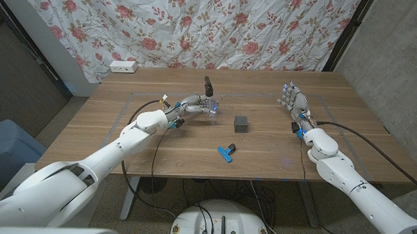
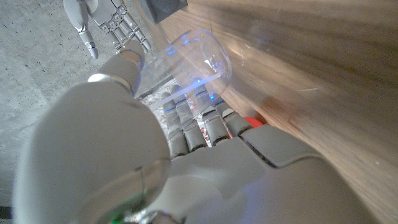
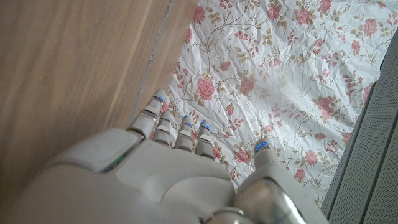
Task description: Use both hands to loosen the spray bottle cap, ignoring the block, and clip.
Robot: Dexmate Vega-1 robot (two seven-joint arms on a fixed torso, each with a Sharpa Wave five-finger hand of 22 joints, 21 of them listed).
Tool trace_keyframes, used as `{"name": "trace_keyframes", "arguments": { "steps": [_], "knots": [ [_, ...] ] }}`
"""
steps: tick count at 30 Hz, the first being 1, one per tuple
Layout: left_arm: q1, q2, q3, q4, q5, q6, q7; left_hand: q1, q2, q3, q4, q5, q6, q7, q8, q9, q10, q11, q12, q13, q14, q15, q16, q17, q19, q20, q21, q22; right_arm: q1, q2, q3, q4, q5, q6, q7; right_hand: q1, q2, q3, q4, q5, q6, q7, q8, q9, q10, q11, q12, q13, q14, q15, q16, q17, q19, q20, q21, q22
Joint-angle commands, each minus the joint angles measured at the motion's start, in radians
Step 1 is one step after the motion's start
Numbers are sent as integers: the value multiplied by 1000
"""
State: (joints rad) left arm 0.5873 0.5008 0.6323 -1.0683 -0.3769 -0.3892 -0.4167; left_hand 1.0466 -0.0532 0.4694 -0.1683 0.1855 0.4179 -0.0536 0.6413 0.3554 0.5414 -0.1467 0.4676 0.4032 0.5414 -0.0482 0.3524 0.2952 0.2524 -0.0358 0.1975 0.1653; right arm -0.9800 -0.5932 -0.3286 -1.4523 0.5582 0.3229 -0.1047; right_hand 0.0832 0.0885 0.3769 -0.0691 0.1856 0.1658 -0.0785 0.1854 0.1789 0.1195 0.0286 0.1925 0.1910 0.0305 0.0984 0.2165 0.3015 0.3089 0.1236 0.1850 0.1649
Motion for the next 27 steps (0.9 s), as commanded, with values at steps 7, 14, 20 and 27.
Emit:
{"name": "trace_keyframes", "arguments": {
  "steps": [7,14,20,27],
  "knots": [
    [0,24,9,-81,40,35,43,12,34,-22,4,7,5,3,24,15,36,-18,24,22,11,-138,19,21,20,-46,5,6,-60,-76,20,-182,-94,-76,-100,38,-14,10,-38,8,13,5,13,3,3,0,4,1,1,9,1,-7,1,2,5,5],
    [5,40,11,-121,50,59,51,14,38,-34,3,8,6,8,35,22,35,-14,31,32,8,-136,22,28,22,-47,4,6,-79,-127,18,-293,-197,-185,-190,75,-39,16,-76,7,43,-6,25,5,8,5,6,1,7,14,0,-17,6,1,7,5],
    [12,67,11,-175,68,94,67,15,42,-42,3,9,4,11,42,26,31,-12,35,39,5,-136,24,34,23,-45,3,6,-85,-169,12,-364,-274,-267,-218,89,-53,17,-90,5,50,-5,28,6,13,6,8,1,3,18,-3,-22,16,0,9,5],
    [17,77,9,-204,87,113,97,11,51,-51,8,10,3,11,51,30,30,-11,39,47,4,-134,28,41,23,-46,1,6,-83,-196,11,-427,-329,-322,-229,105,-66,18,-101,3,44,-4,25,7,-1,11,2,1,-3,22,-6,-26,17,-1,9,5]
  ]
}}
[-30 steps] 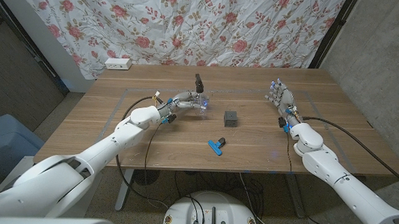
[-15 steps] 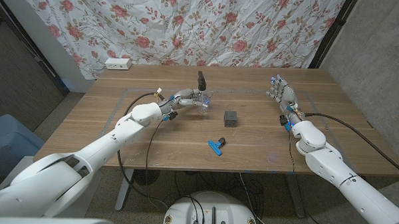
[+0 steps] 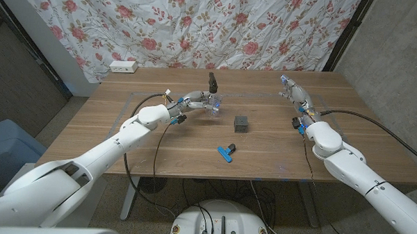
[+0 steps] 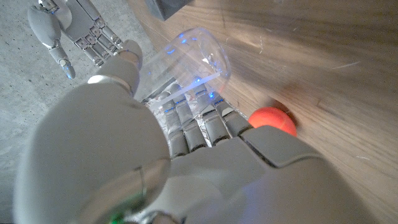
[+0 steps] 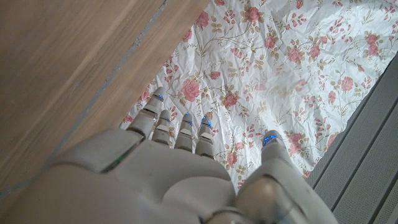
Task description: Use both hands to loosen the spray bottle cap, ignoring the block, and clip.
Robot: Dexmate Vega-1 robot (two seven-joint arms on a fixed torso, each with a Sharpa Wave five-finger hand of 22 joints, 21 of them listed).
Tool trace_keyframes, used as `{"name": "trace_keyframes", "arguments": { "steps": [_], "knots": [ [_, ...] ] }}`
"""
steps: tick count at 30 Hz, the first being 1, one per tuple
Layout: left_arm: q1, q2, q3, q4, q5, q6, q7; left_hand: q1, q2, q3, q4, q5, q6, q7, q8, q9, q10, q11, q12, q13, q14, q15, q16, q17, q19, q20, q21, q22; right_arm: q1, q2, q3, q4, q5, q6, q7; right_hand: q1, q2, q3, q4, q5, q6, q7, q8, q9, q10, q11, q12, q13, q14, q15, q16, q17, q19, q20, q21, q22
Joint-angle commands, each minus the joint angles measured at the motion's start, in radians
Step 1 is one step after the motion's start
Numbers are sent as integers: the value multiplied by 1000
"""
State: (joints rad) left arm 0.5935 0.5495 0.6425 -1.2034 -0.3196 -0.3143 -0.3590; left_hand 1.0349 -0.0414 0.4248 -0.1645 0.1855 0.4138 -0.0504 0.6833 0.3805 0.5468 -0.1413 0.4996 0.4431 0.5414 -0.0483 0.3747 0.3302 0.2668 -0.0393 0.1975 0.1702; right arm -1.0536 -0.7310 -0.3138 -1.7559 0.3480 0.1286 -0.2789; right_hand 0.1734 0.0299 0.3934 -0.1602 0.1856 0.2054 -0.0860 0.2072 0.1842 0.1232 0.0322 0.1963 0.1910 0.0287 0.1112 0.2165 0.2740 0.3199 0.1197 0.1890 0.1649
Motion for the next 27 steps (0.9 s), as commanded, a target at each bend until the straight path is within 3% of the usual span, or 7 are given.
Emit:
{"name": "trace_keyframes", "arguments": {
  "steps": [1,14,19,27],
  "knots": [
    [11,30,0,-73,35,40,43,22,39,-8,5,10,9,10,11,6,24,-16,7,7,4,-134,6,7,8,-42,1,1,-7,-61,-5,-131,-127,-135,-55,18,-9,2,-11,3,4,3,3,2,-8,8,-3,1,0,10,-6,1,6,3,4,5],
    [14,38,7,-108,84,54,93,23,49,-21,4,11,4,12,22,12,21,-15,12,17,1,-130,6,11,8,-40,0,2,2,-124,2,-245,-198,-245,-28,67,-23,16,-25,1,-6,10,2,4,-25,15,-6,2,-6,30,-8,-6,-12,18,-3,5],
    [11,42,12,-118,102,62,100,25,54,-24,3,12,6,12,28,15,24,-14,14,20,2,-130,7,12,8,-40,0,2,4,-146,8,-286,-220,-279,-17,98,-34,24,-27,5,-5,23,4,6,-41,26,-8,3,-14,54,-10,-10,-28,33,-7,5],
    [-2,44,25,-125,132,68,101,26,59,-30,2,13,11,13,38,18,31,-17,19,25,6,-129,10,14,12,-39,1,2,29,-189,4,-338,-248,-331,38,166,-51,45,-26,27,-8,33,7,11,-70,73,-9,4,-28,101,-12,-16,-45,67,-7,5]
  ]
}}
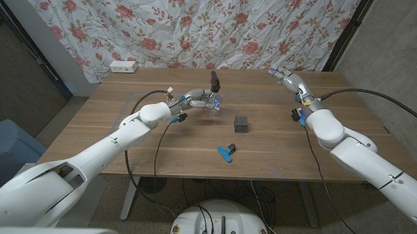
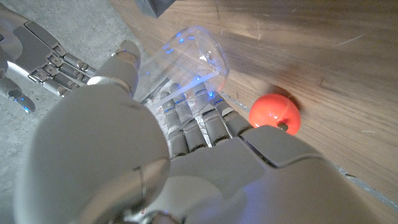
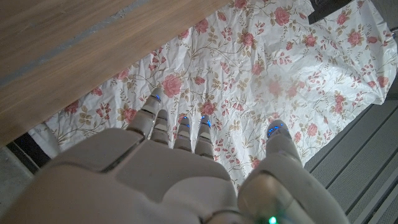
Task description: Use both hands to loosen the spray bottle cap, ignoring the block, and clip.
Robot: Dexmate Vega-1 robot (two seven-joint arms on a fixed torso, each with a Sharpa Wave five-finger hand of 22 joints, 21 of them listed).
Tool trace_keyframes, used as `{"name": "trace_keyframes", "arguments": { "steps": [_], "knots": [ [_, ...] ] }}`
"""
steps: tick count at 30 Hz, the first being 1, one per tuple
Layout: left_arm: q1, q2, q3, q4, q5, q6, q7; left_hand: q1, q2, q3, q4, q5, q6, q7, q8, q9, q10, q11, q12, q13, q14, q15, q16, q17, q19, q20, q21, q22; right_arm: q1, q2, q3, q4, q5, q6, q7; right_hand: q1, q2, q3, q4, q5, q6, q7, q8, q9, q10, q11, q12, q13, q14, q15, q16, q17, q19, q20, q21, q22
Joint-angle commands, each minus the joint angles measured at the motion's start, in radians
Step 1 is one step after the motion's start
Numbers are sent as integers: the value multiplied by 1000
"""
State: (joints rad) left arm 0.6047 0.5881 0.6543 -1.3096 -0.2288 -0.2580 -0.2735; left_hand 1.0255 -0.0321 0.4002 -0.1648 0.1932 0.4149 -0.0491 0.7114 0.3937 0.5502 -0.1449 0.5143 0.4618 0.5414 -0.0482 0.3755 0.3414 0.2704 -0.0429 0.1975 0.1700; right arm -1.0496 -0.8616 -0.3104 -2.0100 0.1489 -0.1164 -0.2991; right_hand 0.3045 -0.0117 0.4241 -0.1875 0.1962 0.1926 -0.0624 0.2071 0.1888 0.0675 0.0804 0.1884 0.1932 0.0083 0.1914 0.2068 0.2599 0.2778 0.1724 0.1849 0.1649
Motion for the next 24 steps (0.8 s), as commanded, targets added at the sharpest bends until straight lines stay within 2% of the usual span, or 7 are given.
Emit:
{"name": "trace_keyframes", "arguments": {
  "steps": [1,6,8,11,20,24],
  "knots": [
    [-14,5,14,-20,44,12,17,36,50,-7,2,6,9,11,10,5,27,-15,5,6,6,-131,9,3,8,-36,0,2,30,-65,0,-89,-49,-92,70,42,-12,16,1,19,5,11,8,7,-20,30,-2,2,-12,22,-4,-3,-9,18,-4,5],
    [-23,8,23,-29,68,20,19,34,54,-11,3,6,9,12,15,7,26,-15,6,9,4,-130,10,5,9,-35,0,2,50,-91,-2,-114,-51,-116,116,65,-21,22,3,28,14,26,13,10,-41,47,-4,3,-26,26,-6,-4,-18,28,-3,6],
    [-24,7,25,-32,73,25,23,35,54,-13,3,6,10,12,17,8,24,-14,5,10,3,-130,9,5,8,-35,0,2,56,-98,-2,-119,-50,-114,131,73,-29,22,6,32,24,26,18,11,-21,50,7,3,-23,27,-3,-5,-18,35,-1,6],
    [-25,5,26,-35,78,28,26,34,56,-15,4,6,9,13,19,9,23,-15,5,11,2,-129,9,6,9,-33,0,2,69,-111,-10,-136,-65,-134,148,76,-33,22,8,34,29,29,20,12,-23,53,7,3,-18,27,0,-5,-17,36,0,6],
    [-28,18,36,-71,120,58,44,29,59,-18,5,7,16,16,28,10,24,-14,6,14,4,-125,5,3,9,-30,-1,2,126,-141,-55,-175,-124,-200,208,80,-42,21,12,36,38,32,22,14,-50,48,-1,4,-18,29,2,-5,-21,39,0,6],
    [-28,20,38,-83,132,68,51,27,60,-19,5,7,16,18,31,11,23,-12,6,15,5,-124,3,1,9,-29,-1,2,141,-146,-65,-174,-129,-194,232,80,-45,20,14,36,42,37,24,15,-61,49,-4,4,-22,28,1,-5,-25,40,-1,6]
  ]
}}
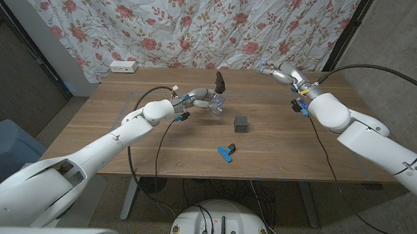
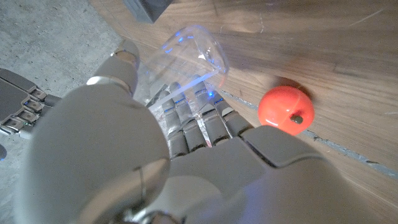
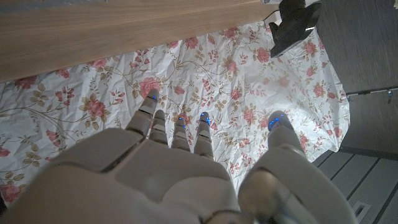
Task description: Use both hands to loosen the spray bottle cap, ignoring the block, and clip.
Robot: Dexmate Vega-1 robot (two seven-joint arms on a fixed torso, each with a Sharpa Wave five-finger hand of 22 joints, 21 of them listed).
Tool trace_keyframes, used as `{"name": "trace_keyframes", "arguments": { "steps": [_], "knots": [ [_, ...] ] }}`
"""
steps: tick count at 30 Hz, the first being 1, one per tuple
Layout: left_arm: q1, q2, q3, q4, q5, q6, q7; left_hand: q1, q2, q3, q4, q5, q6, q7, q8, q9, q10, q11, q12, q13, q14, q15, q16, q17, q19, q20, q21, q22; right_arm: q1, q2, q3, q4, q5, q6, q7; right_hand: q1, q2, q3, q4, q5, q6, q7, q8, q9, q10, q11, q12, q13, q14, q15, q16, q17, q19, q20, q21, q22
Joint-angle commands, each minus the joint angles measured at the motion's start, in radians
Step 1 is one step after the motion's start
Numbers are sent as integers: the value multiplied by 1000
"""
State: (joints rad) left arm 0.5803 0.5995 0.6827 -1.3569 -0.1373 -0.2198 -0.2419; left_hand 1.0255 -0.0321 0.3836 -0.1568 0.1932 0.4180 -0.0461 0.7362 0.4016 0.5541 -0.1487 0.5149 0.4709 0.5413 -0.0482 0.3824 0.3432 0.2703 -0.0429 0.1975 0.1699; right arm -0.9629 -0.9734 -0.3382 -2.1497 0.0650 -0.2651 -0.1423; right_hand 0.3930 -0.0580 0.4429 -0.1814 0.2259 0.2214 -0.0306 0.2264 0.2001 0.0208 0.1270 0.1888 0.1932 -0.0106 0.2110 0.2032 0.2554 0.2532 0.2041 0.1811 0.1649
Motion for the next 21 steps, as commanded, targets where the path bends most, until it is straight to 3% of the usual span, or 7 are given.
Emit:
{"name": "trace_keyframes", "arguments": {
  "steps": [1,15,21],
  "knots": [
    [-3,9,10,-39,44,33,23,28,61,-2,-3,7,13,14,6,2,20,-9,6,6,4,-124,-4,-1,9,-29,-1,2,61,-36,-40,-36,-48,-49,84,-9,1,1,8,6,13,5,4,4,-15,3,-4,4,-4,9,4,0,-1,9,2,6],
    [9,16,12,-80,69,75,50,29,65,-6,-6,8,13,15,11,-5,19,-7,5,11,6,-123,-10,-7,10,-30,-1,2,133,-39,-90,-77,-100,-112,164,-16,-12,-7,16,2,26,31,8,8,-31,8,-3,5,-22,9,1,-1,-22,9,-1,6],
    [13,17,13,-89,78,83,60,35,73,-4,-8,10,7,14,11,-9,16,-10,4,12,5,-124,-13,-8,10,-29,-1,2,166,-23,-122,-97,-125,-163,189,-12,-8,-4,18,6,27,36,7,12,-68,16,-10,5,-29,10,1,-1,-31,8,-1,6]
  ]
}}
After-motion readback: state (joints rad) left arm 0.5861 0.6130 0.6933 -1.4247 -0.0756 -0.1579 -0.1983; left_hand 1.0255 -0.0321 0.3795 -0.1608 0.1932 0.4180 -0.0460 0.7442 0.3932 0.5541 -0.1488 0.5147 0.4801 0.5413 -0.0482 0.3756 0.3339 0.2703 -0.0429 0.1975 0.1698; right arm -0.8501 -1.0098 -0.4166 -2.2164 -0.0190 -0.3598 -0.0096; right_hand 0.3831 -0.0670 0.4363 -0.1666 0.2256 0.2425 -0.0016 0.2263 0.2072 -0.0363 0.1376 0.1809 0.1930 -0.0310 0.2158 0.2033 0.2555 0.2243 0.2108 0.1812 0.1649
